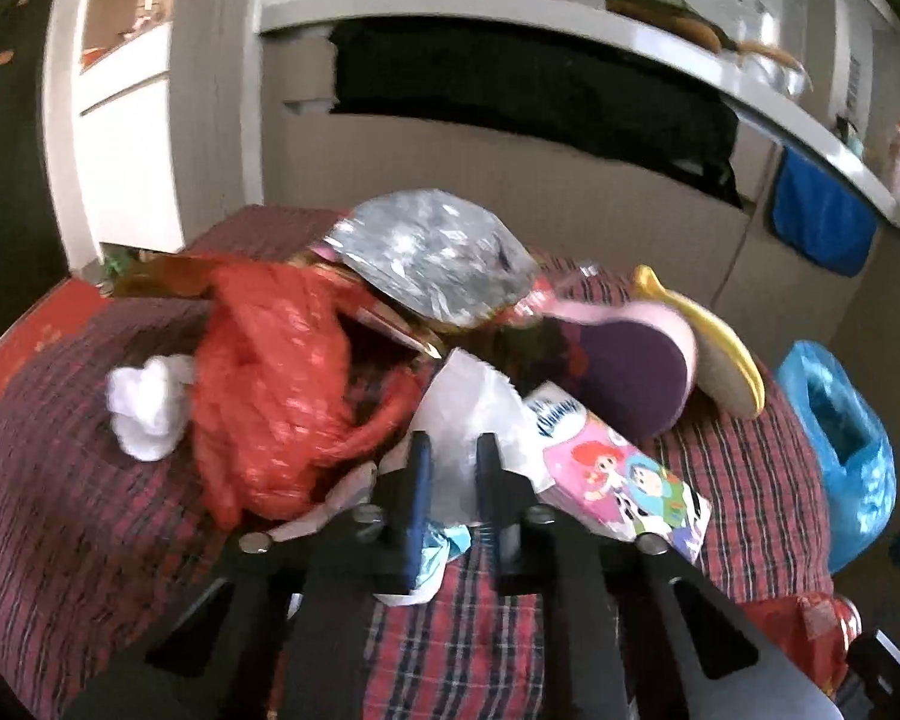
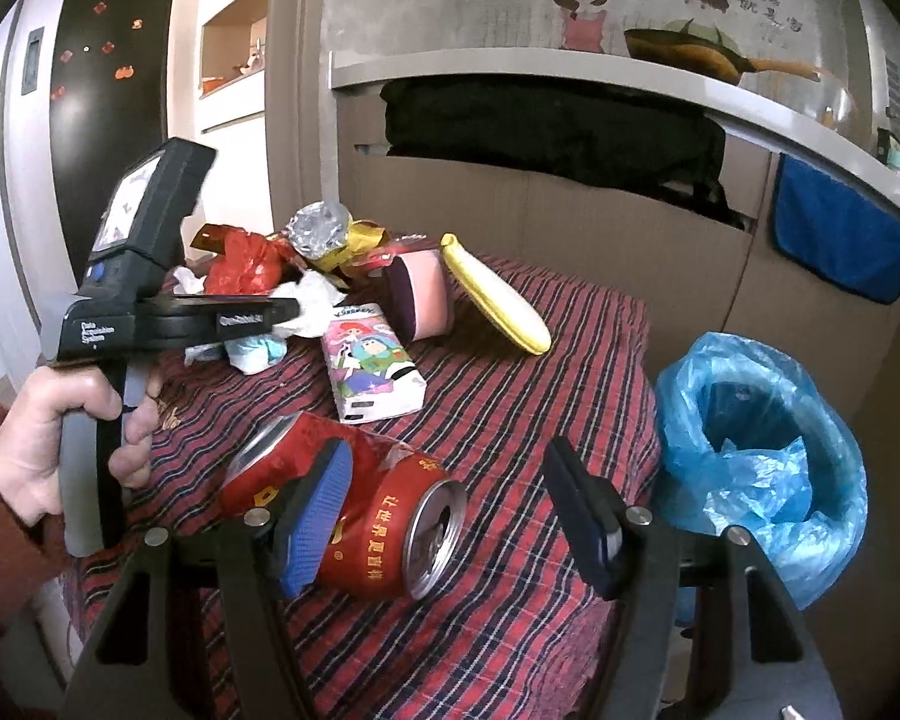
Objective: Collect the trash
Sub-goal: 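Grasp the crushed red can with the right tool while the left tool grasps white tissue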
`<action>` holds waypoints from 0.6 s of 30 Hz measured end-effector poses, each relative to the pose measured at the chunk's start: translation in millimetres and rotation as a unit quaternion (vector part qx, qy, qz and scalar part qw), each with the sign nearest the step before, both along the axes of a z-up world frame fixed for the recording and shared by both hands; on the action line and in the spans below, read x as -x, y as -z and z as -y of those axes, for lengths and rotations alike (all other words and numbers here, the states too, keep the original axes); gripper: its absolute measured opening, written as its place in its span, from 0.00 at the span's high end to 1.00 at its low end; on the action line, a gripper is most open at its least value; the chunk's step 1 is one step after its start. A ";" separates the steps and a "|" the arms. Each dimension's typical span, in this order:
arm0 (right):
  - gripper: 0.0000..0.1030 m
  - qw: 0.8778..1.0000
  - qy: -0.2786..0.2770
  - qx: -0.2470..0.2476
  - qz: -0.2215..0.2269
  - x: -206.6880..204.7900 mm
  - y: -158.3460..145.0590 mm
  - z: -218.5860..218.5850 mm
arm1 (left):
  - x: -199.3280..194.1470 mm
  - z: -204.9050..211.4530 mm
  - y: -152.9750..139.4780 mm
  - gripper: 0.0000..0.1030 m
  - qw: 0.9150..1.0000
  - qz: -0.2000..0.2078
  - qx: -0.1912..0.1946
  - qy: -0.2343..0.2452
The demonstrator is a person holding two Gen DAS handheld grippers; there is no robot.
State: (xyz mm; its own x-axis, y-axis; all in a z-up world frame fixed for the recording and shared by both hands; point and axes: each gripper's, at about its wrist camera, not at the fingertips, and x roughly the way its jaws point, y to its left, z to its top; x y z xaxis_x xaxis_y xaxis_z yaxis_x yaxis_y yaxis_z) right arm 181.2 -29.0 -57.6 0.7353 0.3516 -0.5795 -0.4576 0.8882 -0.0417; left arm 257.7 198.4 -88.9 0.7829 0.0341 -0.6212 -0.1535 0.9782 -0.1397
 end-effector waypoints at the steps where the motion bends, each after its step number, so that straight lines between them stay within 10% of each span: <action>1: 0.39 1.000 -0.001 -0.002 -0.003 -0.4 -0.6 0.8 | 3.8 -2.4 -2.8 0.92 1.000 0.007 0.000 -0.006; 18: 0.39 0.993 -0.009 -0.030 -0.117 -32.1 29.6 -12.6 | 74.1 -24.0 -42.1 0.93 0.996 0.080 0.025 0.002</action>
